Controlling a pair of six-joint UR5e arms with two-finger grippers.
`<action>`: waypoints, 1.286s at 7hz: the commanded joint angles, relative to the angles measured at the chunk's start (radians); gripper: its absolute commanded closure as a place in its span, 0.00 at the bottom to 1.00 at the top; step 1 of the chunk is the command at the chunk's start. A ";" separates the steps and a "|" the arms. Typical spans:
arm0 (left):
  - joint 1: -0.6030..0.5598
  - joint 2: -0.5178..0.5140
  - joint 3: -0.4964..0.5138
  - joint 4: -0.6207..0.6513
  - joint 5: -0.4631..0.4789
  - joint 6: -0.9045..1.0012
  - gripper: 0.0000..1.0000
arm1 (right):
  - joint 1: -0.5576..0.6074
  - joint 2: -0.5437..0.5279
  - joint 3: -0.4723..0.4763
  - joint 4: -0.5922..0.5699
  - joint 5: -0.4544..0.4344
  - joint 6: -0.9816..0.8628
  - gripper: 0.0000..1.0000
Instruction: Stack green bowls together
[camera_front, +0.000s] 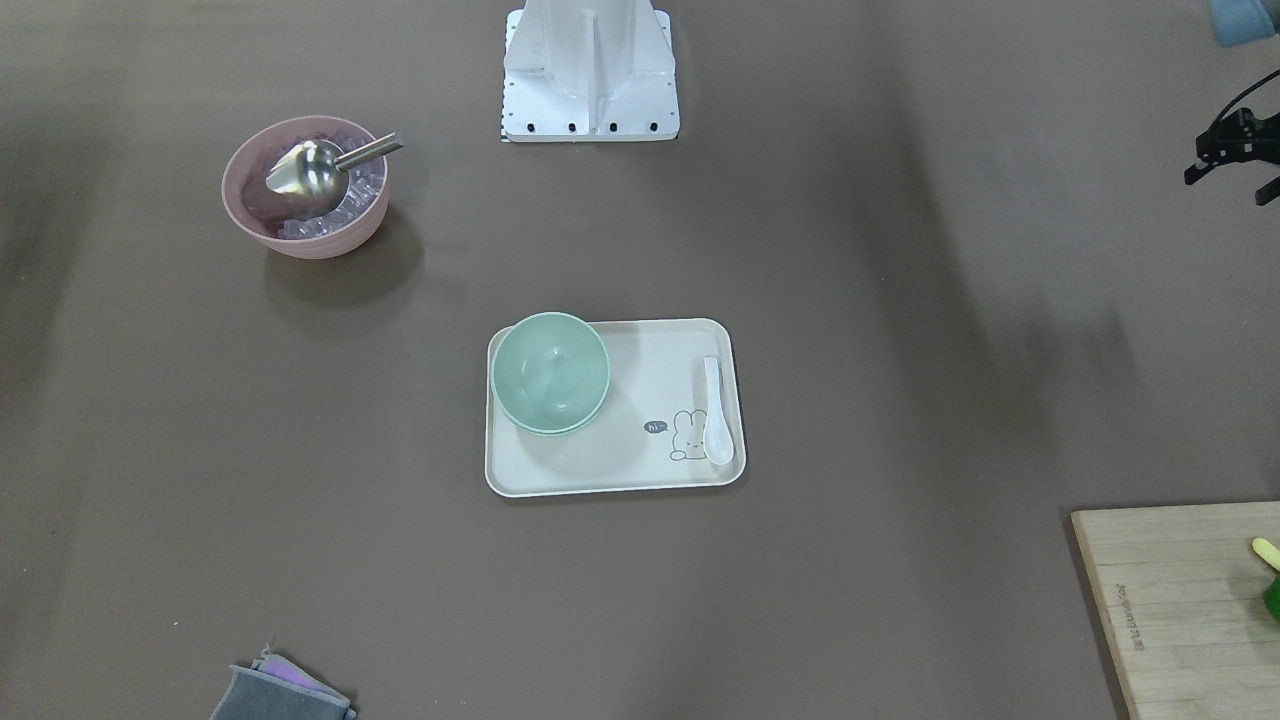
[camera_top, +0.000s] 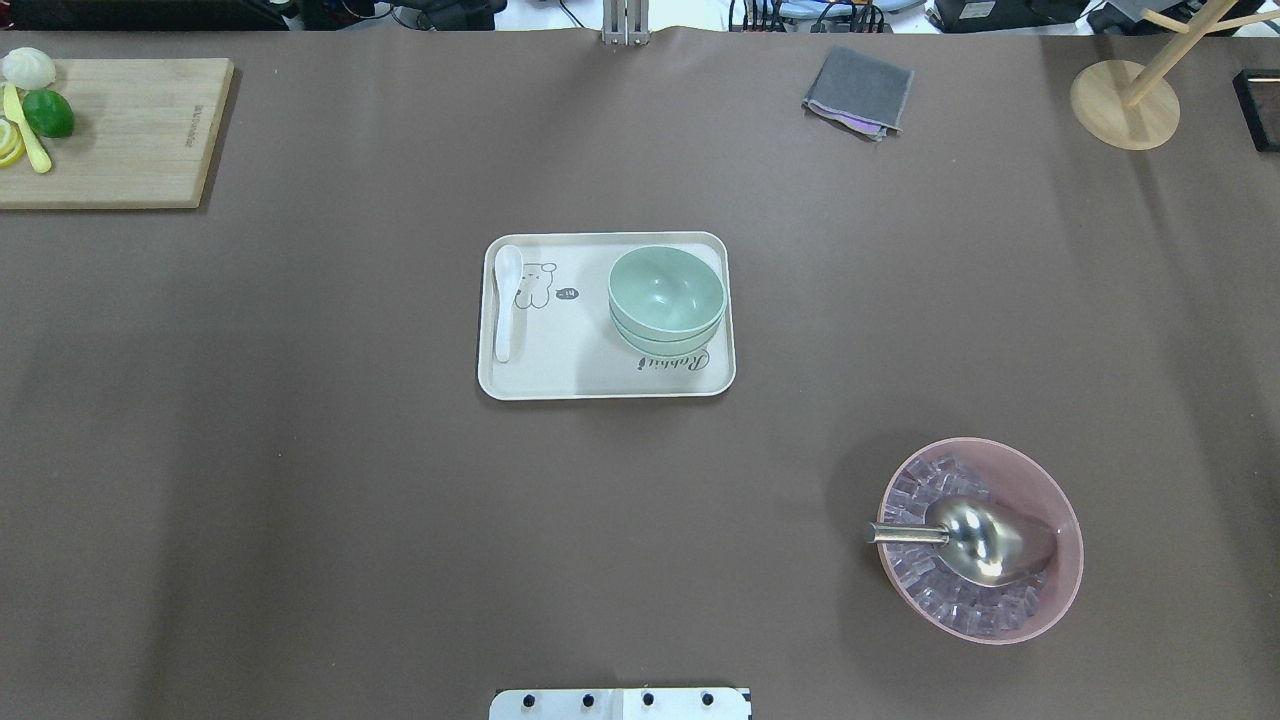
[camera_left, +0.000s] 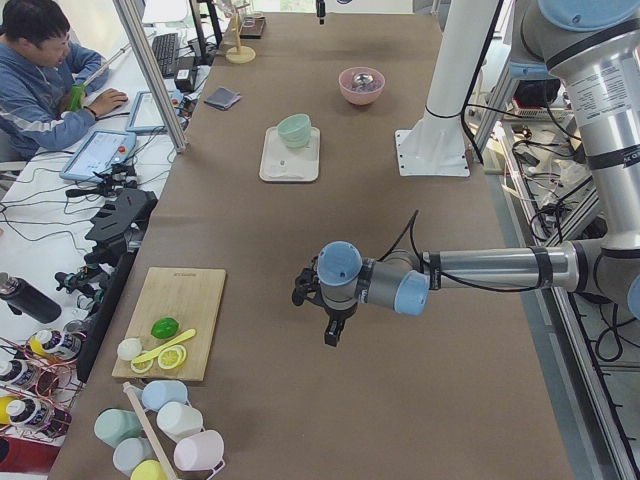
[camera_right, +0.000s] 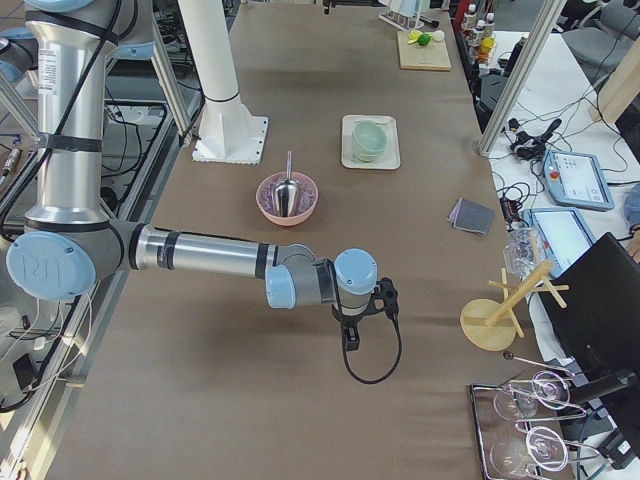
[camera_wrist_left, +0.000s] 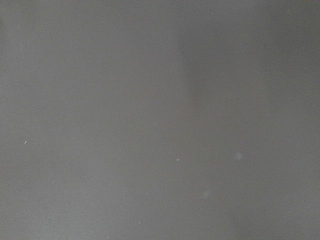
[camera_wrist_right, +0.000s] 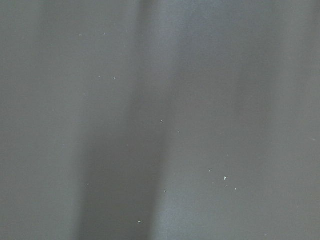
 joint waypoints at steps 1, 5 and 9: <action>-0.025 -0.002 0.026 -0.002 -0.014 0.025 0.02 | 0.004 0.007 0.006 -0.035 -0.001 -0.007 0.00; -0.015 -0.127 -0.038 0.237 0.106 0.029 0.02 | -0.003 -0.008 0.055 -0.049 0.000 -0.017 0.00; -0.042 -0.126 -0.107 0.402 0.146 0.069 0.02 | -0.007 -0.008 0.111 -0.158 -0.019 -0.072 0.00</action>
